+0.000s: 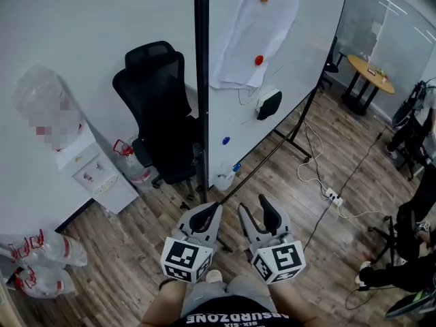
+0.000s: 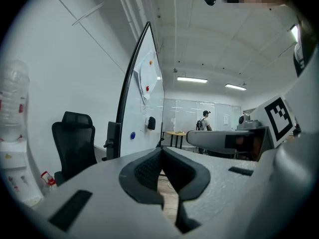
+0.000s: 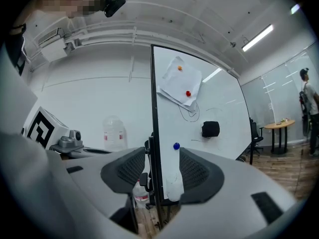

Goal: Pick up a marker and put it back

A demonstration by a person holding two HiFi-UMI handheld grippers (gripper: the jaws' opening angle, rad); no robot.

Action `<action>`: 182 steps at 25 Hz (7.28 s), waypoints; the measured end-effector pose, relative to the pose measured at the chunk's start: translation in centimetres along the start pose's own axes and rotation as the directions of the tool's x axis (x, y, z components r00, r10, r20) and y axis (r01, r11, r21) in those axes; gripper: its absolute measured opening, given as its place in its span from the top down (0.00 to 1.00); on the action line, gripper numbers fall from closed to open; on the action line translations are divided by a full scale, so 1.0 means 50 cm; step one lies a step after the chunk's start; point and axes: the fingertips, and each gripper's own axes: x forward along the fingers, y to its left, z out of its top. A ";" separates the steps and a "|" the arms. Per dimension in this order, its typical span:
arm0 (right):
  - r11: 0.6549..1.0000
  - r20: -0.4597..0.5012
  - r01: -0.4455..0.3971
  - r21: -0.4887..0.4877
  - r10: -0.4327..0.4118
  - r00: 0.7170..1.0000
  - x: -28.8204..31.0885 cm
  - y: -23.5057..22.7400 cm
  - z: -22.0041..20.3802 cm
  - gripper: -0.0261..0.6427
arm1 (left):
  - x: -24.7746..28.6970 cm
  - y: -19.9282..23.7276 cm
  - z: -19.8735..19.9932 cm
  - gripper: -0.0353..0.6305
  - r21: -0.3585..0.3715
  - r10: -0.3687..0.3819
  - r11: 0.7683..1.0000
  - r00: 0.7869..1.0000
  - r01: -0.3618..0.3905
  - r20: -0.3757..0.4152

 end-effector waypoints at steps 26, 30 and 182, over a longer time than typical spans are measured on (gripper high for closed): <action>0.995 -0.131 -0.042 0.086 0.053 0.990 0.143 -0.126 -0.085 0.68 | 0.129 0.072 -0.033 0.94 -0.046 0.059 0.997 0.995 -0.062 -0.074; 0.992 -0.167 -0.076 0.099 0.092 0.982 0.166 -0.140 -0.106 0.68 | 0.141 0.092 -0.037 0.94 -0.059 0.101 0.993 0.992 -0.106 -0.080; 0.963 -0.048 -0.247 0.104 0.253 0.966 0.152 -0.132 -0.018 0.85 | 0.142 0.069 -0.010 0.94 -0.046 0.121 0.991 0.991 -0.124 -0.065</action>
